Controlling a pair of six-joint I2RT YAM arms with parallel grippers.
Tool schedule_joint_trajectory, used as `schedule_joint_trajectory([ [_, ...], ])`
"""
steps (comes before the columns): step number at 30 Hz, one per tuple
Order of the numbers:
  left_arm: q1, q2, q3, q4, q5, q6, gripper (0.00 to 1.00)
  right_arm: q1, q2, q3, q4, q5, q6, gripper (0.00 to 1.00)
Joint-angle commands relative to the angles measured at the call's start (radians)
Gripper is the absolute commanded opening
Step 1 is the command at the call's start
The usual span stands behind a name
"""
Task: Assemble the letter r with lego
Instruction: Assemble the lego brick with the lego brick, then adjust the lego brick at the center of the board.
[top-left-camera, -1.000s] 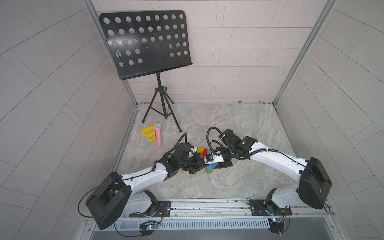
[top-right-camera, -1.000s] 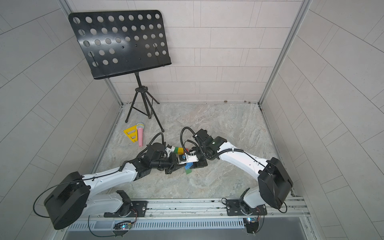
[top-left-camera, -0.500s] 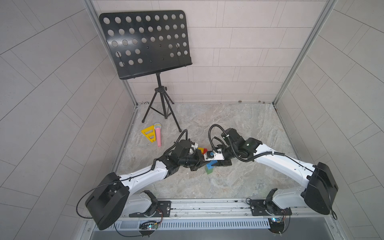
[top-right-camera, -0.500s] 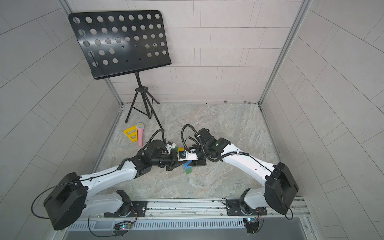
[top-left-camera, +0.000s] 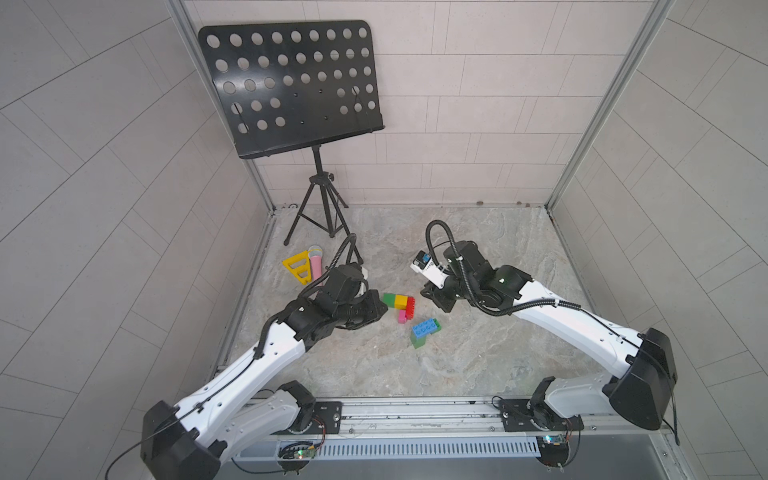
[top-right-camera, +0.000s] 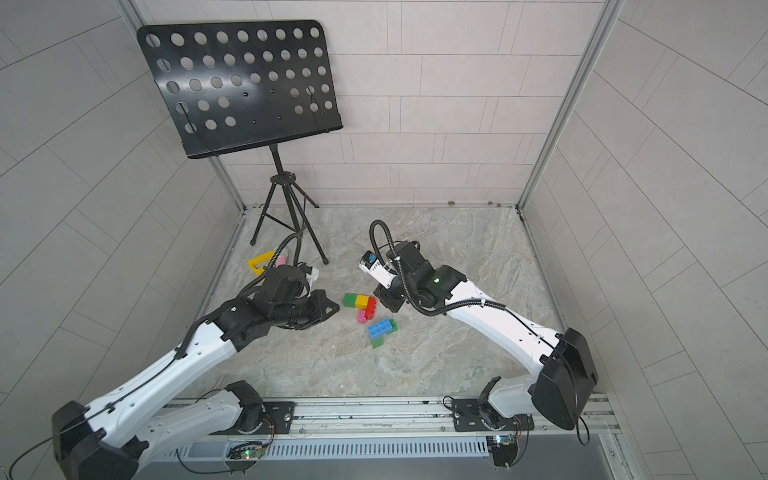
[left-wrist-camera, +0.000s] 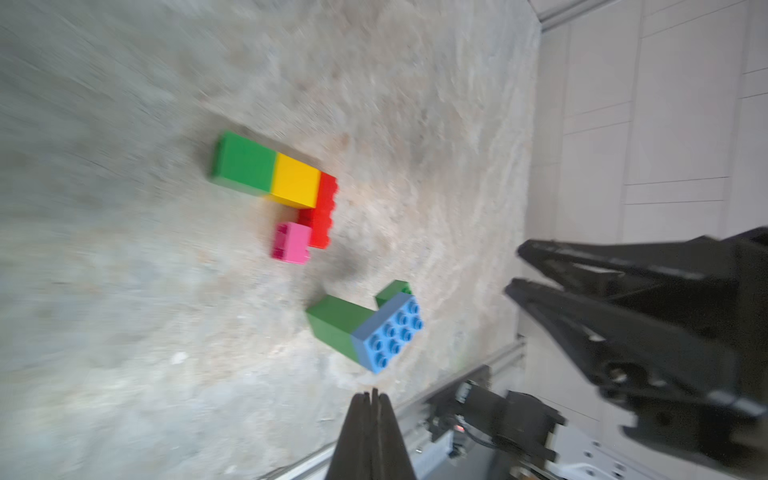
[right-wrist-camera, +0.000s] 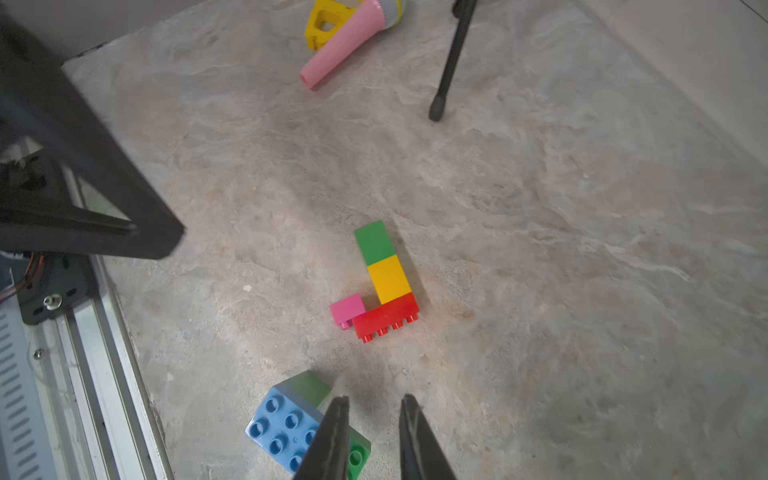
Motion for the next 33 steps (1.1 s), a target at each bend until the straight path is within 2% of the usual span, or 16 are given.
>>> schedule_joint_trajectory([
  [1,0.003,-0.053,0.048,-0.335,-0.274,0.245,0.0,0.022,0.032,0.032,-0.168,0.088,0.279,0.26],
  [4,0.003,-0.105,0.048,-0.386,-0.339,0.297,0.0,0.063,0.008,-0.003,-0.164,0.092,0.404,0.25],
  [8,0.003,-0.17,0.008,-0.382,-0.312,0.321,0.0,0.14,0.013,-0.019,-0.193,0.154,0.5,0.25],
  [12,0.003,-0.236,-0.011,-0.343,-0.265,0.327,0.0,0.2,0.041,-0.024,-0.212,0.212,0.533,0.23],
  [19,0.002,-0.325,-0.043,-0.298,-0.244,0.337,0.0,0.24,0.081,-0.011,-0.222,0.222,0.595,0.2],
  [33,0.002,-0.333,-0.055,-0.28,-0.227,0.346,0.0,0.245,0.163,0.024,-0.243,0.219,0.605,0.19],
])
